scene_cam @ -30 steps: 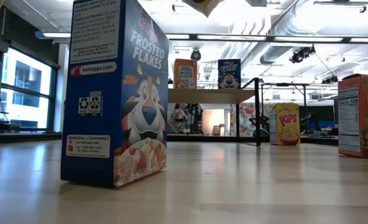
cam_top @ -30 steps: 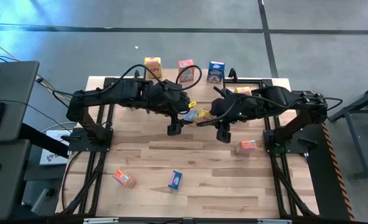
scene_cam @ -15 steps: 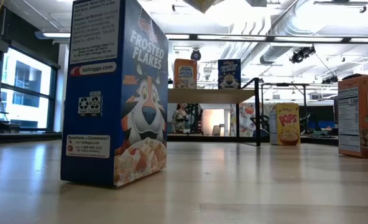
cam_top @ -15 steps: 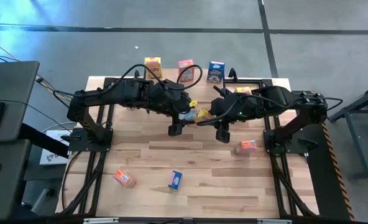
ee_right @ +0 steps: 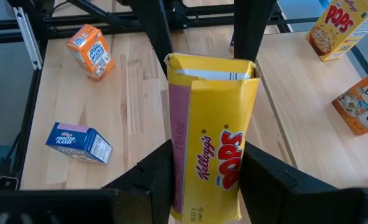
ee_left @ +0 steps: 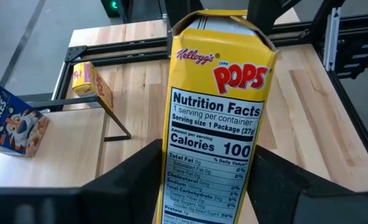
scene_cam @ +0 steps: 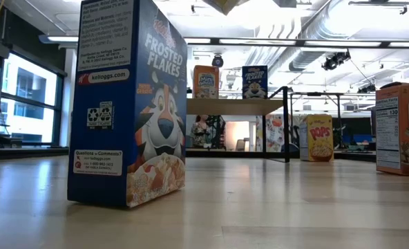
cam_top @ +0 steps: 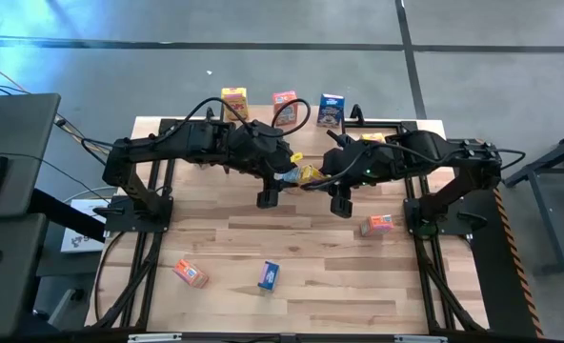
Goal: Stack cereal on shelf
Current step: Put the bottom yellow cereal box aligned with the other yellow cereal box on the shelf
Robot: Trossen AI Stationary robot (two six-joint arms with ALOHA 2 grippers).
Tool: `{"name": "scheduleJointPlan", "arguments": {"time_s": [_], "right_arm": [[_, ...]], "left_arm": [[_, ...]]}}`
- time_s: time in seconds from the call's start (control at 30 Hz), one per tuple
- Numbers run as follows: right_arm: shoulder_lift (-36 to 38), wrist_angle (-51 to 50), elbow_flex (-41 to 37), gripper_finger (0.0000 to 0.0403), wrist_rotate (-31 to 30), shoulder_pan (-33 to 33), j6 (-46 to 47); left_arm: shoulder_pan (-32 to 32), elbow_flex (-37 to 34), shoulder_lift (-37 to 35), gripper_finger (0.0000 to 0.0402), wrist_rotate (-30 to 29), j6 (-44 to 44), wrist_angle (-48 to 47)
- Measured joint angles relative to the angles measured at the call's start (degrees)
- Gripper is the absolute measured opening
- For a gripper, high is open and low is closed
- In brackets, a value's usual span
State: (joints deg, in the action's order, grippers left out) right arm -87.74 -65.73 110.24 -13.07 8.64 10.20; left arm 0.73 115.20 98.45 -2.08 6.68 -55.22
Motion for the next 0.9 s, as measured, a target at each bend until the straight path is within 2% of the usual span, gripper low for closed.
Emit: {"name": "scheduleJointPlan", "arguments": {"time_s": [0.63, 0.73, 0.9], "right_arm": [[0.0, -0.8, 0.0, 0.0148, 1.5, 0.0, -1.1], [0.0, -0.8, 0.0, 0.0163, 1.2, 0.0, -1.2], [0.0, -0.9, 0.0, 0.0209, -0.2, 0.0, -1.5]], "left_arm": [[0.1, 0.0, 0.0, 0.0190, 0.6, 0.0, 0.2], [0.1, 0.0, 0.0, 0.0190, 0.6, 0.0, 0.2], [0.1, 0.0, 0.0, 0.0190, 0.5, 0.0, 0.0]]}}
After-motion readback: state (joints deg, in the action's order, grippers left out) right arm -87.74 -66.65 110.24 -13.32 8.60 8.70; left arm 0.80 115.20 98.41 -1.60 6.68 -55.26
